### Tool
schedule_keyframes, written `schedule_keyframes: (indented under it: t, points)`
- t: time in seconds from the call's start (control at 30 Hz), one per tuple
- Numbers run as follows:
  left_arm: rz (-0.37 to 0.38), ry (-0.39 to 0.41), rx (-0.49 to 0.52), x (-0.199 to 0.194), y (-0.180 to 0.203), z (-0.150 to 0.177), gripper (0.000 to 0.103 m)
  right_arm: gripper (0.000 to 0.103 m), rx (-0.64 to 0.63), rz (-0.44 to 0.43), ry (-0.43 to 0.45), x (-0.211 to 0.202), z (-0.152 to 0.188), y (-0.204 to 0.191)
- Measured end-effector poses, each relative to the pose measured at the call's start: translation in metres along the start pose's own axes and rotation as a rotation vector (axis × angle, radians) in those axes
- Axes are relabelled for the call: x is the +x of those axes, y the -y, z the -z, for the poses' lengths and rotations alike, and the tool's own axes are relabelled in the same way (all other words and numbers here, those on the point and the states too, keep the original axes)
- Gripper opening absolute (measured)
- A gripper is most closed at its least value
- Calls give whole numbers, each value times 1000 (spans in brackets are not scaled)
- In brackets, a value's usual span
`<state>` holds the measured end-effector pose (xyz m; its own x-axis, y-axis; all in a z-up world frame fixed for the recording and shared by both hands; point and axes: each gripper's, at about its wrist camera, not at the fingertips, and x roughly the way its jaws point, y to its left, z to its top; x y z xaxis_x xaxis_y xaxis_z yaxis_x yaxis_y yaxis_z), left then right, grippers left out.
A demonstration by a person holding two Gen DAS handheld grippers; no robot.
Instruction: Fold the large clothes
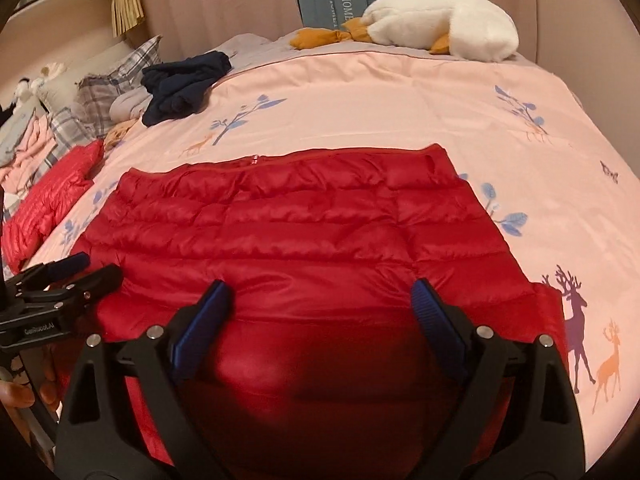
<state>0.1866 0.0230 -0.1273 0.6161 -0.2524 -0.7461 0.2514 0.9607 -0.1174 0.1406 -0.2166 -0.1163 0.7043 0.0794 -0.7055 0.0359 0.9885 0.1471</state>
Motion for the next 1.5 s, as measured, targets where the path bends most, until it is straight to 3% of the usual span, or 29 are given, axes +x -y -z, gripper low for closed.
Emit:
schedule_keyframes:
  t: [0.1,0.3,0.63,0.87,1.1,1.5]
  points:
    - [-32,6,7,-6,-2,0,98,92,15,71,15,-7,0,10]
    - [-48,19,0,-22,-10,4,98,92,66,129,42,-28,2,35]
    - [-2,49,6,-56,1,29,98,93,-46,43,117,-75,26,2]
    - [-4,44,17,-60,13,47,98,93,-84,-29,100,-79,48,-29]
    - [-19,15,21,-51,12,60,98,93,-105,26,49,-64,64,-32]
    - [-51,15,10,-58,-1,73,98,93,-30,103,47,-74,74,8]
